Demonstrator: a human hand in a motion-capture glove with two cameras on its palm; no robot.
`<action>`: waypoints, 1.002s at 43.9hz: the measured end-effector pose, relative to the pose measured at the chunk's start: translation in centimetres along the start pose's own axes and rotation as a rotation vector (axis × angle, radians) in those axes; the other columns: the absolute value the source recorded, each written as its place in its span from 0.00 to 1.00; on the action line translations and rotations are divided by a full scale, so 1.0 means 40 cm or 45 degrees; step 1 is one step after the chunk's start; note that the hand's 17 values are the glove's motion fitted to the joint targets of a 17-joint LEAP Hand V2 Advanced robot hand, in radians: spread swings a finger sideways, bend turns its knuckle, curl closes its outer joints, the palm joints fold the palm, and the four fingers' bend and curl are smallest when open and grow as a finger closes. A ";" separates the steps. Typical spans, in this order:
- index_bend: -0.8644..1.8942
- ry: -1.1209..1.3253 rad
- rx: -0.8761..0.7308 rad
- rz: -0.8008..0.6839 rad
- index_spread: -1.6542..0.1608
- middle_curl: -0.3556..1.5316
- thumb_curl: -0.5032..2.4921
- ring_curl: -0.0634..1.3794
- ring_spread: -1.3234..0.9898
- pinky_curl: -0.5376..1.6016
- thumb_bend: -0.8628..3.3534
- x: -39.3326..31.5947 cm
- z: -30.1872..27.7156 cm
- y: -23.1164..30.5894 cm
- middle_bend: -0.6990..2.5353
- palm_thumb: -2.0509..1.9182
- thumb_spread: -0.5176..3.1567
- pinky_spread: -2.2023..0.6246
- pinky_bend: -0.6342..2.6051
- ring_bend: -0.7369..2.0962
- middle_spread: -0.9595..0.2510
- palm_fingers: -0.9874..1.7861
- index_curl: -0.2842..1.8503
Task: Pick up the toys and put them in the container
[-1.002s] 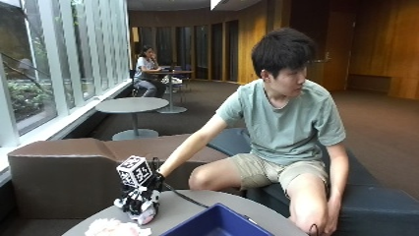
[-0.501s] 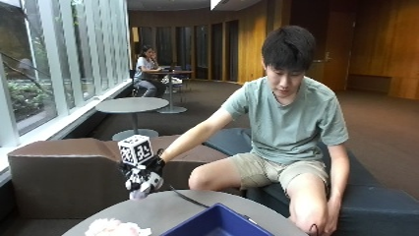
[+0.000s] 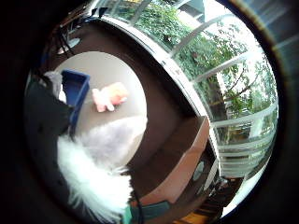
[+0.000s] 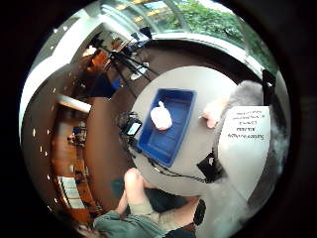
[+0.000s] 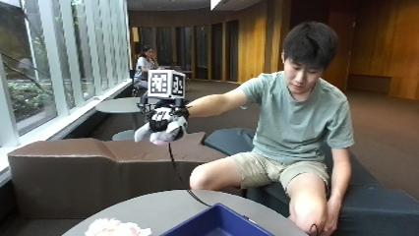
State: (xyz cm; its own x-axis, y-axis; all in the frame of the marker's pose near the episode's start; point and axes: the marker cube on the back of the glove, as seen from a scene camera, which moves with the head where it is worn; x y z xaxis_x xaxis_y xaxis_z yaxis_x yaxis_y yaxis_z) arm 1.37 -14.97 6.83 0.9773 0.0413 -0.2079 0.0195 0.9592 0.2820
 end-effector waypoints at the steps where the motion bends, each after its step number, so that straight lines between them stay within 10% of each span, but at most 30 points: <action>1: 0.65 -0.008 0.004 -0.021 0.76 0.64 0.46 0.55 0.42 0.50 0.22 -0.030 -0.002 -0.009 0.60 0.70 0.34 0.66 0.47 0.71 0.63 0.72 0.53; 13: 0.65 -0.018 -0.048 -0.392 0.77 0.66 0.49 0.56 0.42 0.52 0.22 -0.280 0.075 -0.021 0.61 0.69 0.31 0.65 0.48 0.73 0.64 0.71 0.57; 32: 0.59 0.024 -0.364 -0.175 0.77 0.66 0.51 0.55 0.43 0.55 0.20 -0.516 0.314 -0.051 0.59 0.68 0.30 0.65 0.51 0.75 0.64 0.66 0.62; 39: 0.43 0.152 -0.560 -0.165 0.79 0.60 0.43 0.54 0.44 0.57 0.16 -0.457 0.373 -0.020 0.49 0.55 0.39 0.68 0.54 0.71 0.63 0.33 0.57; 44: 0.38 0.124 -0.421 -0.114 0.78 0.56 0.39 0.47 0.46 0.52 0.18 -0.353 0.344 -0.028 0.43 0.50 0.41 0.72 0.52 0.64 0.64 0.31 0.51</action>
State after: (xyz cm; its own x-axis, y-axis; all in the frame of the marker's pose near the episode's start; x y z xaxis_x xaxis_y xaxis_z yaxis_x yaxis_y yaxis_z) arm -9.54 -20.45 22.32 0.9499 -0.0361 -0.3106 0.0194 0.9982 -0.0569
